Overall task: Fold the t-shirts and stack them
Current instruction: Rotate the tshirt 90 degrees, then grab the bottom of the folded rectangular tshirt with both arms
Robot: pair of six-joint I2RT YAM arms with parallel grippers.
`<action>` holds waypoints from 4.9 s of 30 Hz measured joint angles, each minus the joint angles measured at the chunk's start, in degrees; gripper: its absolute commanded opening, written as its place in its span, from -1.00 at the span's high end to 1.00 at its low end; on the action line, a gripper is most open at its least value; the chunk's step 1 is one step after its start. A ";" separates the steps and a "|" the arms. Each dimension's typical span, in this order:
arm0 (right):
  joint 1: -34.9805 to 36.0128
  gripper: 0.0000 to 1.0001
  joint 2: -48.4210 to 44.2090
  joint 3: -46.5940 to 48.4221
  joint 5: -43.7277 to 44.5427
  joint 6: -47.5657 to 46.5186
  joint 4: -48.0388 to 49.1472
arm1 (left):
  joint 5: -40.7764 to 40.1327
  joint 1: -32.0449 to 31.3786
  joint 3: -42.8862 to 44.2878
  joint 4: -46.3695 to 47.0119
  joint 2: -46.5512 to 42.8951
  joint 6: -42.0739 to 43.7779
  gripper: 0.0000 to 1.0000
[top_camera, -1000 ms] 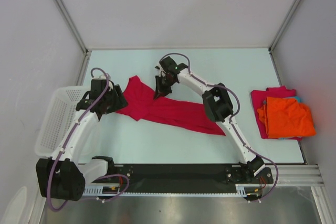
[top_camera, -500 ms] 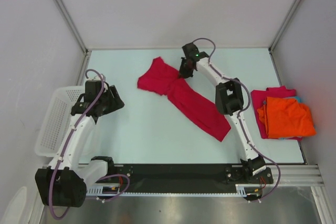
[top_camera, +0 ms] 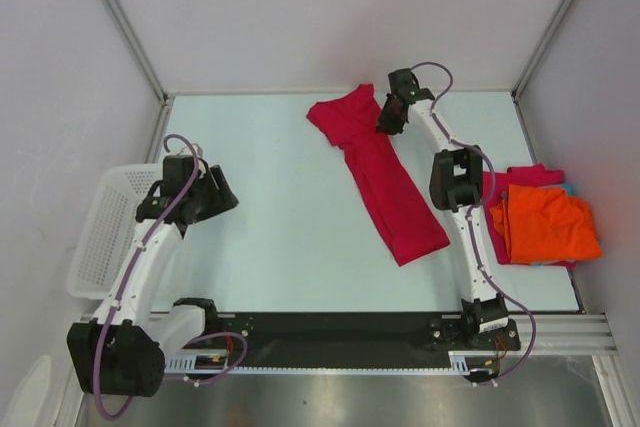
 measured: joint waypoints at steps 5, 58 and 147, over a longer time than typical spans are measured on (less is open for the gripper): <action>0.92 0.20 -0.02 0.15 -0.94 -1.51 1.29 | 0.55 0.00 -0.87 0.00 0.00 0.02 -0.29; -4.04 0.16 -37.33 -37.40 8.31 -3.45 3.76 | 12.68 -53.02 4.59 61.75 48.46 -12.46 -0.47; 29.99 0.07 -72.70 -90.73 -5.09 14.80 5.97 | 9.01 -45.40 -23.19 30.34 8.90 -25.92 -0.31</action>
